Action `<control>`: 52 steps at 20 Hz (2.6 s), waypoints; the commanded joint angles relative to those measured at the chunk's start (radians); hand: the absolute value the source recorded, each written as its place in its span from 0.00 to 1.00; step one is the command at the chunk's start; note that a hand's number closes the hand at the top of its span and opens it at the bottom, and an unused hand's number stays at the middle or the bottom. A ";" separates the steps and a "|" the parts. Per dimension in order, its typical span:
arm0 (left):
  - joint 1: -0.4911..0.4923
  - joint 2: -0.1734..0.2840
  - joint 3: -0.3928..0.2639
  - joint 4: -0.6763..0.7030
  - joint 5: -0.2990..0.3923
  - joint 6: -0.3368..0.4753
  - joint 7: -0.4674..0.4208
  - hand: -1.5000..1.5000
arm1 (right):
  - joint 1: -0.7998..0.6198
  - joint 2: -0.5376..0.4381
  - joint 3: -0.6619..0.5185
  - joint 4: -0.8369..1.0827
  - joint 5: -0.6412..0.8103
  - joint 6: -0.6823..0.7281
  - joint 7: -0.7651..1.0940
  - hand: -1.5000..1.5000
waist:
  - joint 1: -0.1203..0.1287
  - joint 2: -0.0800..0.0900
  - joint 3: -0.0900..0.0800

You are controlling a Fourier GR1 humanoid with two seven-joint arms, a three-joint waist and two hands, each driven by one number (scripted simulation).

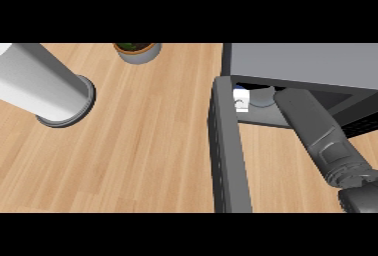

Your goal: Pick up the milk, place it into the microwave and close the microwave

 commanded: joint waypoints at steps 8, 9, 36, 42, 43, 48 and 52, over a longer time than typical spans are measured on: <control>0.007 -0.041 -0.096 -0.036 -0.031 -0.043 0.004 0.00 | 0.064 0.015 -0.137 -0.016 -0.145 0.297 -0.134 0.00 | -0.046 -0.029 -0.005; -0.007 -0.044 -0.106 0.000 -0.047 -0.057 -0.009 0.00 | 0.039 0.050 -0.135 -0.015 -0.144 0.281 -0.106 0.00 | -0.060 -0.037 -0.008; -0.180 -0.101 -0.591 0.049 -0.361 0.171 0.106 1.00 | 0.627 0.032 -0.105 -0.385 -0.248 0.736 -0.214 0.00 | -0.160 -0.076 -0.012; -0.291 -0.101 -0.765 0.179 -0.514 0.252 0.041 1.00 | 0.817 0.033 -0.071 -0.570 -0.258 0.756 -0.205 0.00 | -0.159 -0.072 -0.012; -0.360 -0.101 -0.741 0.241 -0.522 0.248 0.047 1.00 | 0.858 0.002 -0.062 -0.593 -0.256 0.803 -0.228 0.00 | -0.184 -0.074 -0.013; -0.413 -0.101 -0.885 0.465 -0.599 0.329 -0.033 1.00 | 0.989 -0.015 -0.046 -0.833 -0.305 0.850 -0.129 0.00 | -0.178 -0.072 -0.013; -0.530 -0.101 -0.987 0.677 -0.633 0.477 -0.087 1.00 | 1.097 -0.067 -0.047 -0.950 -0.325 0.901 -0.163 0.00 | -0.176 -0.067 -0.012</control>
